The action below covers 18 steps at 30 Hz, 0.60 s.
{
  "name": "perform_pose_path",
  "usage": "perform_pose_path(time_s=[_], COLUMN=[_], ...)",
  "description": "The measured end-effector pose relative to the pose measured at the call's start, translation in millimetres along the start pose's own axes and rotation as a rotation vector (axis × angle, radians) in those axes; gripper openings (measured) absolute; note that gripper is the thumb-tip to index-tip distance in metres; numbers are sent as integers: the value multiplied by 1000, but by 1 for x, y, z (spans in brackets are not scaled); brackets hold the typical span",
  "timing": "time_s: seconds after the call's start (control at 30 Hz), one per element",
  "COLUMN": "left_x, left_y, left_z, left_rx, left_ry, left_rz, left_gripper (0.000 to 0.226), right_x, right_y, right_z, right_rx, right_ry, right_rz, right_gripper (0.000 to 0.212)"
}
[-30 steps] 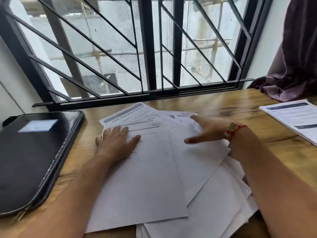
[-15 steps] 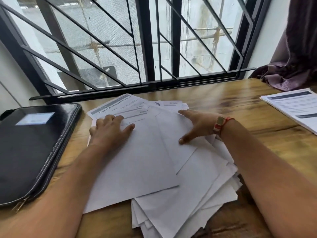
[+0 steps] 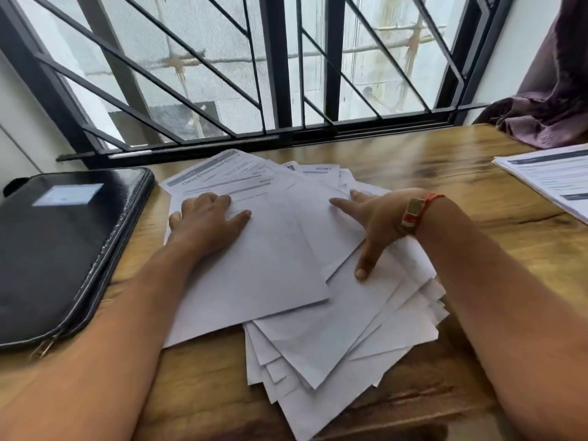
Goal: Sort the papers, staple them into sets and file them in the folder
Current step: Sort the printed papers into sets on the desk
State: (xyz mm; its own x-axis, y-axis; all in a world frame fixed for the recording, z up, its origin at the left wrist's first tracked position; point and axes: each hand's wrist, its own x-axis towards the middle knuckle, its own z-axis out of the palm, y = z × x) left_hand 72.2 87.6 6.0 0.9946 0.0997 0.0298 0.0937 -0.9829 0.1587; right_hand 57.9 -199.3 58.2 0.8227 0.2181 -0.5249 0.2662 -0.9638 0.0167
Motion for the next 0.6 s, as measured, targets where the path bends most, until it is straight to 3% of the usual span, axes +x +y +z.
perform_pose_path(time_s=[0.27, 0.47, 0.6], left_x=[2, 5, 3], left_y=[1, 1, 4], left_z=[5, 7, 7], left_rx=[-1, -24, -31], left_ry=[-11, -36, -40], left_rz=[22, 59, 91], left_gripper=[60, 54, 49], right_x=[-24, -82, -86], right_y=[-7, -35, -33], right_z=[-2, 45, 63], right_rx=[40, -57, -13], right_ry=[95, -11, 34], right_rz=[-32, -302, -323], right_gripper=[139, 142, 135])
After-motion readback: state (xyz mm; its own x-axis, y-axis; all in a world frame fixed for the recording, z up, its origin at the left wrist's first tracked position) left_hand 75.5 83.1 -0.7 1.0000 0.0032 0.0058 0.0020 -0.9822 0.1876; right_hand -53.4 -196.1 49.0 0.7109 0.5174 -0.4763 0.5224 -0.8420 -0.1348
